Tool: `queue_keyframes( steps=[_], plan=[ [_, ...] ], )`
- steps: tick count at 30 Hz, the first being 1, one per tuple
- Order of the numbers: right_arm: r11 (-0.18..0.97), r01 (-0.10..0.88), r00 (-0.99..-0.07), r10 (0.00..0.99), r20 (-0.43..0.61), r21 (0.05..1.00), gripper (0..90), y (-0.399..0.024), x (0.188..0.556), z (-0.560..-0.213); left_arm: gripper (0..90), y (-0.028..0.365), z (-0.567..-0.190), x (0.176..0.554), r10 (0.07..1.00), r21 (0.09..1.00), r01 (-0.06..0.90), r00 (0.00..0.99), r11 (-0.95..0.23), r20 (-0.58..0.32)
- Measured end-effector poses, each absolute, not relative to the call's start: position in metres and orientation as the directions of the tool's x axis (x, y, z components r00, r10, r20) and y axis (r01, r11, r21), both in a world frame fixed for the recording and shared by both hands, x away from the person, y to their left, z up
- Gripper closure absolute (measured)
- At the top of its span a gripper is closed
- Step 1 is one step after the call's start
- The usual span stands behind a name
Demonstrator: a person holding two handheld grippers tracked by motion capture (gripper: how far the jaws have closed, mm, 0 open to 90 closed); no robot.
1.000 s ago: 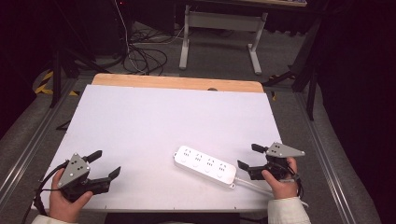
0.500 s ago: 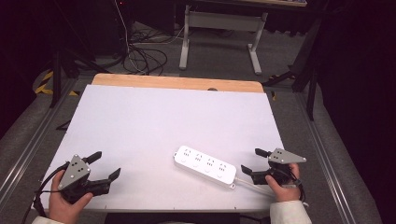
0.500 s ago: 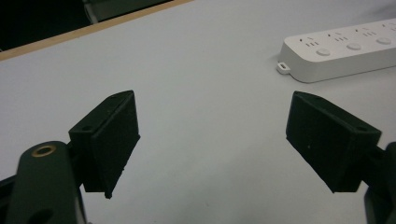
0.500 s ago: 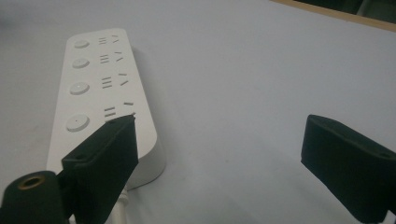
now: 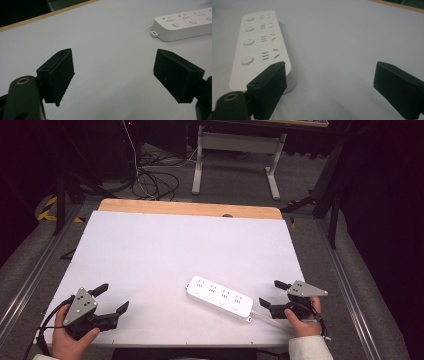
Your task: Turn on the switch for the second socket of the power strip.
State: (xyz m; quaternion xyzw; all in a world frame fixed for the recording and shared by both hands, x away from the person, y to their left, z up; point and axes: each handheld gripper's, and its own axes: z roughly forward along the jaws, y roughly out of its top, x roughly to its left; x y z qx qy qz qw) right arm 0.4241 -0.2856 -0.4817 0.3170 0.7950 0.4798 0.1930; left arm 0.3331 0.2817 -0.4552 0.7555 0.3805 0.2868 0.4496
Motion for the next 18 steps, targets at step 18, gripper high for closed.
queue_keyframes(
  steps=[18],
  plan=[
    [0.328,0.295,-0.714,0.7,-0.022,0.897,11.6,-0.2856,0.4212,-0.4769,17.2,0.2837,-0.4555,0.3341,0.839,0.906,0.317,0.54,-0.279,0.069]
  ],
)
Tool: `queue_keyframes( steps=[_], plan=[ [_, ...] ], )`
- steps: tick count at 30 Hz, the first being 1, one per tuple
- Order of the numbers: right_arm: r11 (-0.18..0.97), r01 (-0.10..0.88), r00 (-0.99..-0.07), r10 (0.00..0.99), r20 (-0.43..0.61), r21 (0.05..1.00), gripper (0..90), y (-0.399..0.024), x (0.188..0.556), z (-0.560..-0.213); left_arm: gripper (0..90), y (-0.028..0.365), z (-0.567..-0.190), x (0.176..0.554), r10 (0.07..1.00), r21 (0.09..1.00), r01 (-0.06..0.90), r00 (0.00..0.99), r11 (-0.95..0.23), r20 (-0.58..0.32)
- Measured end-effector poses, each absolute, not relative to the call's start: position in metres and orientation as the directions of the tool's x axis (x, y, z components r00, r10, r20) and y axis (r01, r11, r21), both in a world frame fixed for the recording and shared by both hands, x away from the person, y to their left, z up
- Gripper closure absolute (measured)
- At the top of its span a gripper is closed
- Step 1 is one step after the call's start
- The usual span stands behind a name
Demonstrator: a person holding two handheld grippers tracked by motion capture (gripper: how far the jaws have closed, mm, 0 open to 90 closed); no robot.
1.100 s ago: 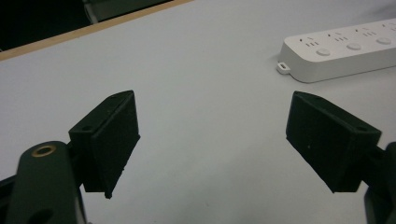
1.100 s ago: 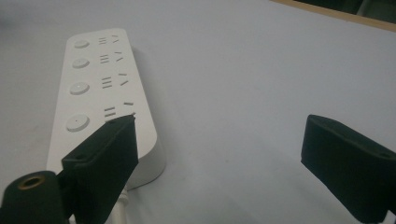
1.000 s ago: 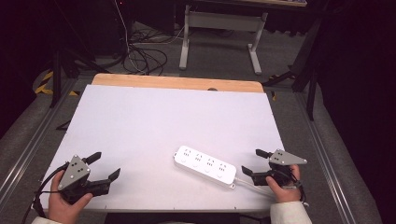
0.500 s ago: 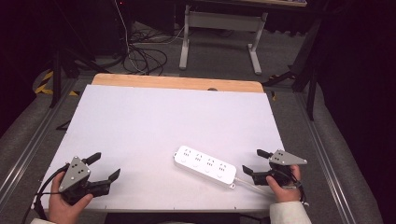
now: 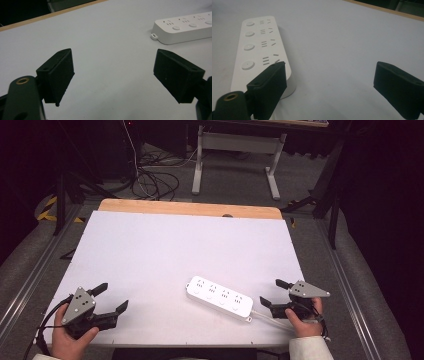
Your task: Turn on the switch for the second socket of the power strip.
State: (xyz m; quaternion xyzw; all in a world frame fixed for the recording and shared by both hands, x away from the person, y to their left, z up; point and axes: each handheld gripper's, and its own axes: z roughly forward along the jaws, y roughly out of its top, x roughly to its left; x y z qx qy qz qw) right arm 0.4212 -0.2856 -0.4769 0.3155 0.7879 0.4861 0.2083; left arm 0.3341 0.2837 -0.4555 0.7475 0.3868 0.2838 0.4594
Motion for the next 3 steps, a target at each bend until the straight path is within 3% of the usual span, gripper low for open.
queue_keyframes(
  steps=[3],
  plan=[
    [0.326,0.286,-0.712,0.702,-0.028,0.901,11.6,-0.2851,0.4195,-0.4754,17.1,0.2838,-0.4561,0.3346,0.839,0.907,0.316,0.539,-0.279,0.07]
  ],
)
